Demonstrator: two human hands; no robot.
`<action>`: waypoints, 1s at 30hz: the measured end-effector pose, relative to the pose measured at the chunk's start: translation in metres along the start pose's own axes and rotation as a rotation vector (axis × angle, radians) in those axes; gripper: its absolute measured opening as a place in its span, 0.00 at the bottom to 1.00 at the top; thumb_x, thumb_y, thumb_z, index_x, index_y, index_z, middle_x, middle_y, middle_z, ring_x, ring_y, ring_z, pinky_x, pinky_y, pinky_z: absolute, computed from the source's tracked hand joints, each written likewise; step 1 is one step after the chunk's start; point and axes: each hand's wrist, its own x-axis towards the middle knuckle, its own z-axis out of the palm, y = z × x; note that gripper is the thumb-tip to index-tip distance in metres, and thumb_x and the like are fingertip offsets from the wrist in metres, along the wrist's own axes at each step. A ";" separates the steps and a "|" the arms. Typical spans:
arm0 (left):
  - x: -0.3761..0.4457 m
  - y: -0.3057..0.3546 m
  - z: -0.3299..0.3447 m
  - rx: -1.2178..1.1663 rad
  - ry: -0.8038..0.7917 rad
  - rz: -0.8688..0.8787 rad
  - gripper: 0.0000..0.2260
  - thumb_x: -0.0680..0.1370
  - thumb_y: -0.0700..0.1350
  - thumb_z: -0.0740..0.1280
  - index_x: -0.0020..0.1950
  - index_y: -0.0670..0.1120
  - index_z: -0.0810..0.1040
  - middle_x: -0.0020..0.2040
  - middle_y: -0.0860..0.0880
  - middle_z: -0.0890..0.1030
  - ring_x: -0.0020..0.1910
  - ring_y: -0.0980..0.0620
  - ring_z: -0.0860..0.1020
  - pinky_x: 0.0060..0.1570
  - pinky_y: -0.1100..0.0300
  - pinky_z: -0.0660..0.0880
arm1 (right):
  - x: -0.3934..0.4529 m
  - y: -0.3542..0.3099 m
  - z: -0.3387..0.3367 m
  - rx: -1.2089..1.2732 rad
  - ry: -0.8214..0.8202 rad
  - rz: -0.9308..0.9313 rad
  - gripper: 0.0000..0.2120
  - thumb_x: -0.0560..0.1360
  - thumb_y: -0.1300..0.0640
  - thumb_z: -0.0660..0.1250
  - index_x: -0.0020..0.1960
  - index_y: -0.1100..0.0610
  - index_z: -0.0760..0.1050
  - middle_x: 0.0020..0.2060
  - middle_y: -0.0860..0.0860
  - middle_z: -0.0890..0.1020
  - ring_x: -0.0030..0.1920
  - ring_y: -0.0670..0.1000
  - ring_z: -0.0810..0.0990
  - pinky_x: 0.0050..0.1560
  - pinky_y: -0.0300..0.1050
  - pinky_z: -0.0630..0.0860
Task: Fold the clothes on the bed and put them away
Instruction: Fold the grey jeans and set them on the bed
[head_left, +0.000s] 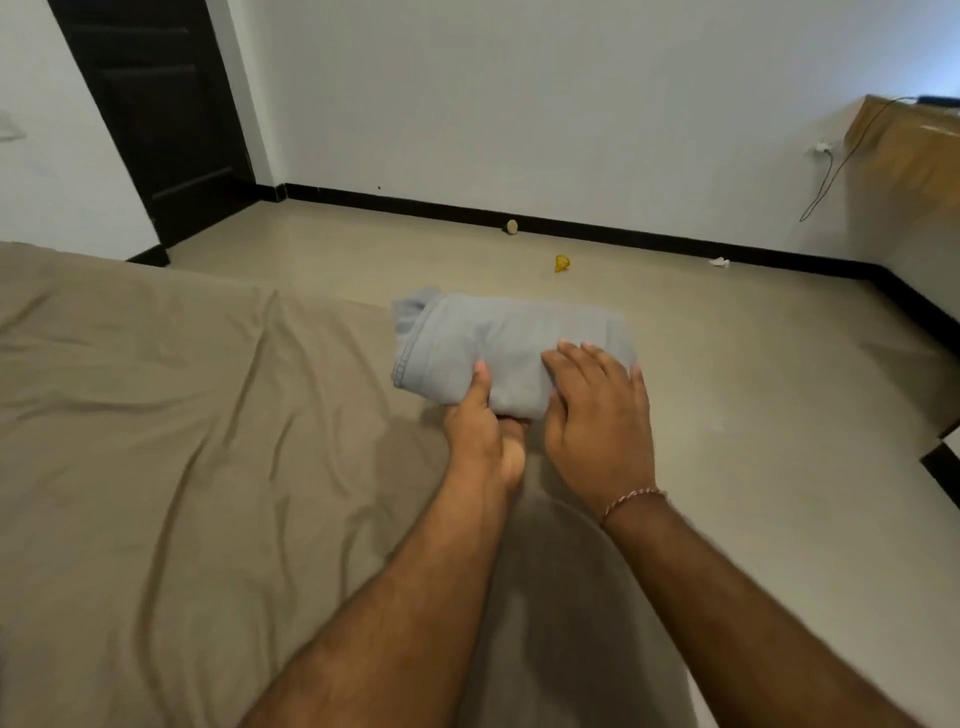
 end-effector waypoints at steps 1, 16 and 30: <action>0.019 -0.007 -0.003 0.012 -0.005 -0.027 0.27 0.77 0.49 0.73 0.74 0.42 0.74 0.66 0.38 0.82 0.63 0.38 0.82 0.60 0.41 0.81 | 0.011 0.012 0.016 -0.031 -0.045 0.006 0.21 0.80 0.56 0.59 0.72 0.52 0.75 0.72 0.51 0.76 0.75 0.55 0.70 0.74 0.71 0.63; 0.083 -0.035 -0.076 0.447 0.157 -0.336 0.13 0.82 0.45 0.70 0.66 0.45 0.79 0.58 0.41 0.86 0.54 0.42 0.86 0.44 0.50 0.85 | -0.028 0.056 0.152 -0.346 -0.378 -0.016 0.31 0.78 0.52 0.55 0.81 0.53 0.63 0.81 0.56 0.63 0.81 0.60 0.59 0.75 0.75 0.49; -0.200 0.091 -0.200 0.977 0.252 -0.039 0.14 0.80 0.30 0.63 0.44 0.44 0.85 0.45 0.41 0.88 0.45 0.49 0.85 0.47 0.62 0.80 | -0.238 -0.158 0.050 0.256 -0.522 -0.015 0.28 0.70 0.52 0.56 0.67 0.56 0.80 0.64 0.57 0.83 0.64 0.59 0.82 0.67 0.59 0.76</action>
